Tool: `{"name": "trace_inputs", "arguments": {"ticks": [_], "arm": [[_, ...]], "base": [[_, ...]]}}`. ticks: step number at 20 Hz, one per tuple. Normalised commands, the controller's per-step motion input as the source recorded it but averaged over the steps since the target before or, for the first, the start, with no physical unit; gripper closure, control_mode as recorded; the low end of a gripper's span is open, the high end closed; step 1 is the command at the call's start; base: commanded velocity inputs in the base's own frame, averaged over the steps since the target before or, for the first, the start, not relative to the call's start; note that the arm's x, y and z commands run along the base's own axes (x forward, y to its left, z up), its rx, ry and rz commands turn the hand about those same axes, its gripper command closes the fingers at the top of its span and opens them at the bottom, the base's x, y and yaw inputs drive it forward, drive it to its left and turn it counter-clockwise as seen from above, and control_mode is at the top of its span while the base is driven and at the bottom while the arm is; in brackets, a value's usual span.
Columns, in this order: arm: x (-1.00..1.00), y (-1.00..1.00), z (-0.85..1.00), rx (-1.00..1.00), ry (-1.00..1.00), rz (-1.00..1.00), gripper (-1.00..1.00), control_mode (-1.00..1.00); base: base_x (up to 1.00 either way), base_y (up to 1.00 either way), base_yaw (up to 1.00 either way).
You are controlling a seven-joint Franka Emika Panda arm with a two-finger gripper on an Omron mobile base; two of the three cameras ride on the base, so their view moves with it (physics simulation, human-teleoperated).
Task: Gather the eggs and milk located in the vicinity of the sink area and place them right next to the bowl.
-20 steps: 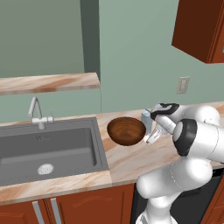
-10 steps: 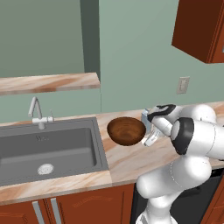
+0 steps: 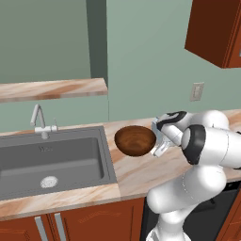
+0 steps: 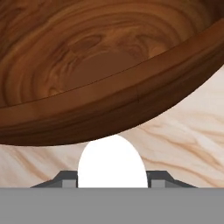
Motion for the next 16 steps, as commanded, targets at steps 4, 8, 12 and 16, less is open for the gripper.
{"name": "trace_inputs", "arguments": {"ticks": [4,8,12,16], "arm": [[0.00,0.00,0.00,0.00,0.00,0.00,-1.00,-1.00],[0.00,0.00,0.00,0.00,0.00,0.00,-1.00,-1.00],[0.00,0.00,0.00,0.00,0.00,0.00,-1.00,-1.00],[-0.05,-0.09,0.00,0.00,-0.01,0.00,-1.00,-1.00]], "base": [[0.00,0.00,0.00],[0.00,0.00,0.00],[0.00,0.00,0.00],[0.00,0.00,0.00]]}}
